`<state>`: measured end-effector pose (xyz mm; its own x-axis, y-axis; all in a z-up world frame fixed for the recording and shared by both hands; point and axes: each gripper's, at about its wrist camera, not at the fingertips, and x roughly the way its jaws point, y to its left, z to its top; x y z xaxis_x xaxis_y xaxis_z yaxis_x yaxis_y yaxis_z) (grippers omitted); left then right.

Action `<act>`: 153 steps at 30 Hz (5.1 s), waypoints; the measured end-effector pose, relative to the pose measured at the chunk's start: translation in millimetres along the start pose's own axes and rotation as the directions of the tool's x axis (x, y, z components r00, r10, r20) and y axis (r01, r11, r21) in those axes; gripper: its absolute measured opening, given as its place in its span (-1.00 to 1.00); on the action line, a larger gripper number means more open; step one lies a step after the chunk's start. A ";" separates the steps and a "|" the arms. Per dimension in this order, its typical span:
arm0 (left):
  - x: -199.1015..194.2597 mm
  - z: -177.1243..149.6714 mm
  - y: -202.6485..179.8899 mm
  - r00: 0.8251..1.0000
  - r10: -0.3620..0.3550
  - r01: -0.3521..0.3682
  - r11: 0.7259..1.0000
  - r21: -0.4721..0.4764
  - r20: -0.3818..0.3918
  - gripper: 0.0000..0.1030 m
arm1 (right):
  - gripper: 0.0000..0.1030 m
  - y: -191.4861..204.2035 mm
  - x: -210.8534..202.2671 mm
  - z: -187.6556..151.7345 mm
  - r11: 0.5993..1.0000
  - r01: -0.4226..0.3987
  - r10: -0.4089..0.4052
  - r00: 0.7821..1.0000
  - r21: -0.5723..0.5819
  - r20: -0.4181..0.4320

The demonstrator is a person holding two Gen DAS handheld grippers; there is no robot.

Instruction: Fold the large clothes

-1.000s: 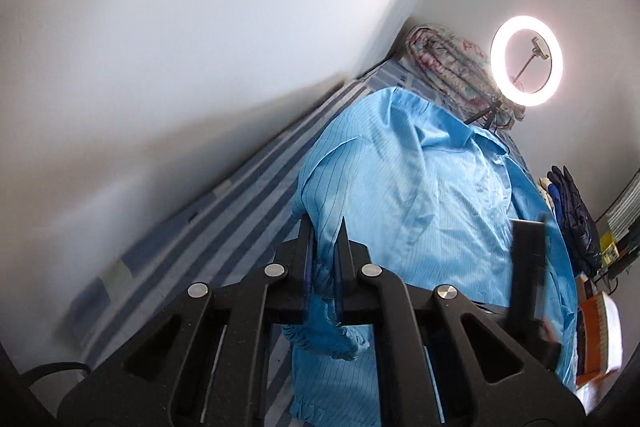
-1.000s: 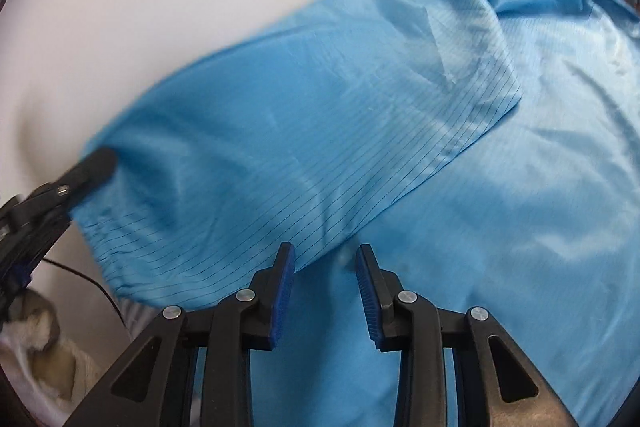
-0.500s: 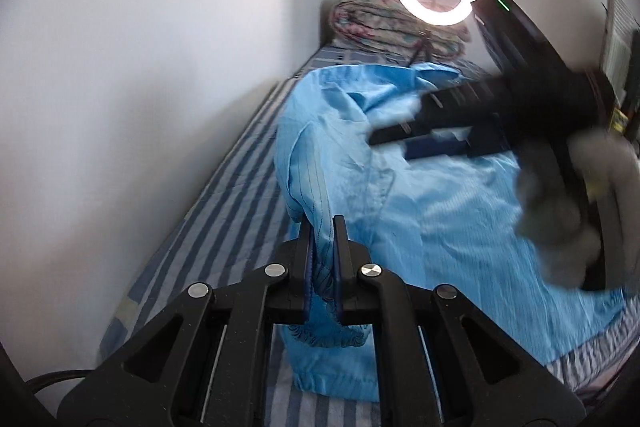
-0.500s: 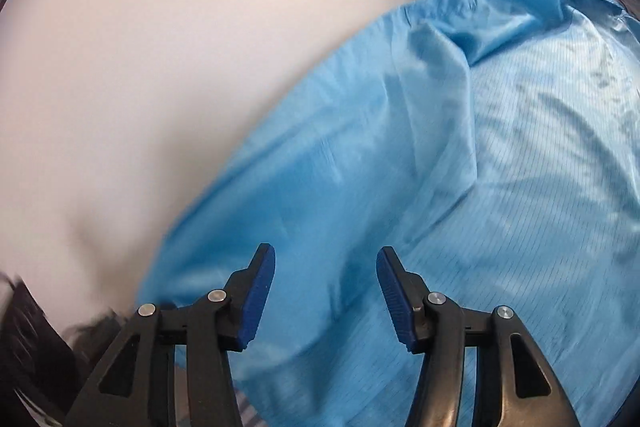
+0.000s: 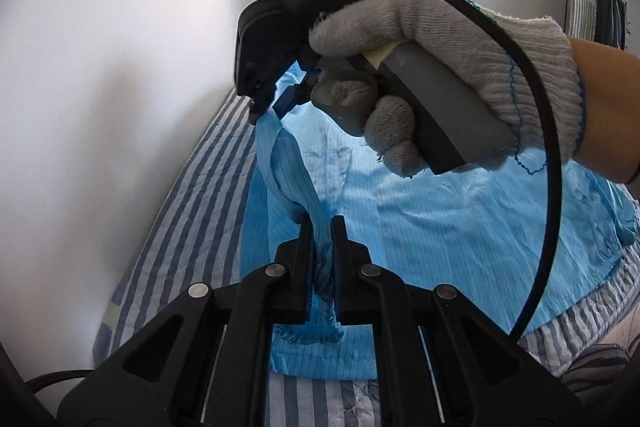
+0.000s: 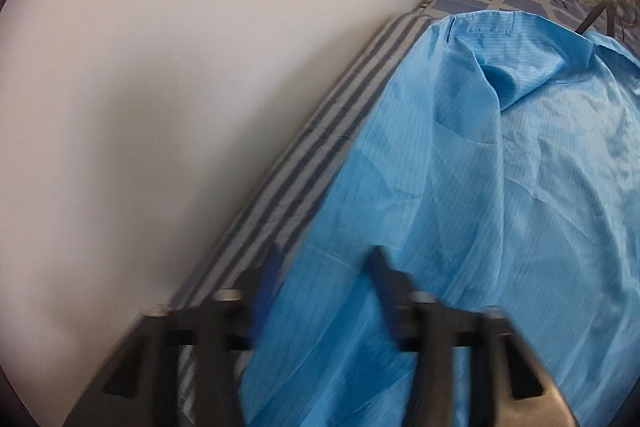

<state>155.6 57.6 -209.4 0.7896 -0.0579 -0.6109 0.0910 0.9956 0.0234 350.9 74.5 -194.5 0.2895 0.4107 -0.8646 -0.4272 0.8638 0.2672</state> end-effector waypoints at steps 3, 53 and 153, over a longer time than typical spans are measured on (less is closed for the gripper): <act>-4.0 -0.2 -3.2 1.000 -0.007 0.007 1.000 0.029 -0.001 -0.90 | -0.96 -9.3 -14.5 -9.5 1.000 -0.008 0.008 1.000 0.009 0.019; 5.6 -53.9 70.2 0.944 -0.259 0.149 0.889 -0.434 -0.206 -1.00 | -1.00 -114.8 -40.7 -170.0 0.954 -0.161 0.160 0.987 0.252 0.023; 59.5 -39.8 121.5 0.902 -0.384 0.204 0.780 -0.591 -0.195 -0.97 | -0.22 -33.0 -24.8 -153.7 0.999 -0.032 0.032 0.999 -0.004 -0.029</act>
<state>189.5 178.0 -274.4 0.5590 -0.4199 -0.7149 -0.1264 0.8090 -0.5740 226.2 -9.1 -247.2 0.2509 0.4290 -0.8678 -0.4395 0.8492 0.2928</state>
